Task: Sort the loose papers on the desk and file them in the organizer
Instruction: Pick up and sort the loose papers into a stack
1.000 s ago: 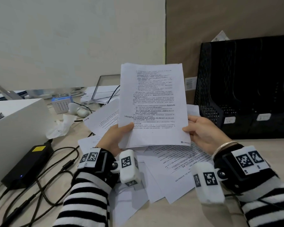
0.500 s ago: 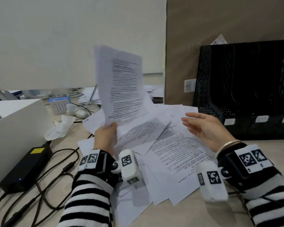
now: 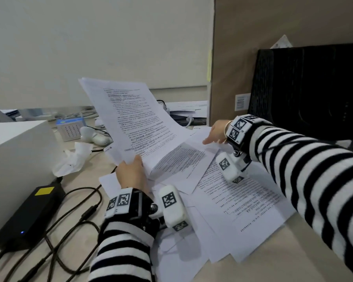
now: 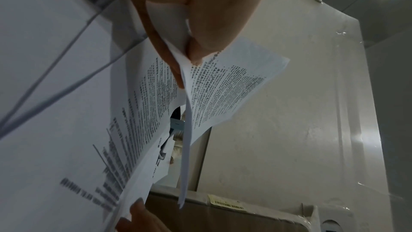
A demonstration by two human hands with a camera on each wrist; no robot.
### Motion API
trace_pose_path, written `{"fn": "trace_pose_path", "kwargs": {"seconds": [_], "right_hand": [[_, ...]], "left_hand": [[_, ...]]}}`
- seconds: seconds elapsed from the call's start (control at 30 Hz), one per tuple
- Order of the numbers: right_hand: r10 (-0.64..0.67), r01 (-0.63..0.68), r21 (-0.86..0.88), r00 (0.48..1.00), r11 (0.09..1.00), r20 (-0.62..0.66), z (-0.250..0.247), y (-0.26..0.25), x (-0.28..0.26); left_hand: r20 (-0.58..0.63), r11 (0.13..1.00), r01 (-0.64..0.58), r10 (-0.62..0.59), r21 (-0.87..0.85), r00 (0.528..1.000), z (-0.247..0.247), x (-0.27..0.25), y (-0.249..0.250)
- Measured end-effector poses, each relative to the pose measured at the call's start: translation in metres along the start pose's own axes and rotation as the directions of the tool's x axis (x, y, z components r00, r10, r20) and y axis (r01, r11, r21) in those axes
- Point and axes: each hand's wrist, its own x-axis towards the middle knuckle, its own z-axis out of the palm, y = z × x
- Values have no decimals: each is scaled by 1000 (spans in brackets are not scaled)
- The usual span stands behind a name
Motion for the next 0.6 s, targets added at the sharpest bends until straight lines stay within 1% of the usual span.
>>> {"fn": "trace_pose_path", "kwargs": {"seconds": [0.1,0.13,0.2,0.27,0.3,0.33,0.37,0.43,0.47,0.53,0.57,0.6], "right_hand": [[72,-61,-115,993,991,94,8,-3,4],[96,-82,-122,990,989,108,11,-3,4],[81,-69,-110,991,992,107,16,-4,1],[1,0,-49,1000,999,10,19,2,-5],[-33,34,19,998,999,-62,18,5,-7],[-40,64,159,988,985,-150,18,11,-8],[-26,105,289,964,951,-264,17,18,-11],[33,213,427,866,879,-499,11,32,-25],[52,273,473,823,838,-566,8,40,-34],[102,392,577,760,717,-642,6,54,-54],[134,438,621,739,650,-661,5,62,-65],[174,470,672,731,572,-660,7,69,-74]], "left_hand": [[-8,1000,14,-14,14,1000,3,-2,-1],[-16,1000,16,-16,8,1000,3,-1,-1],[-14,1000,-15,16,12,1000,3,-1,-1],[-18,999,-14,13,-37,1000,4,2,-2],[-27,997,-14,12,-82,1000,4,2,-2],[-47,992,-27,21,-120,999,3,2,-1],[-70,987,-32,21,-157,997,4,2,0],[-113,969,-28,0,-246,994,3,-3,5],[-126,960,-29,-6,-278,992,3,-4,7],[-150,957,-40,-4,-288,989,1,-8,10],[-154,959,-44,1,-279,988,1,-10,11],[-155,963,-38,-4,-268,988,0,-11,10]]}}
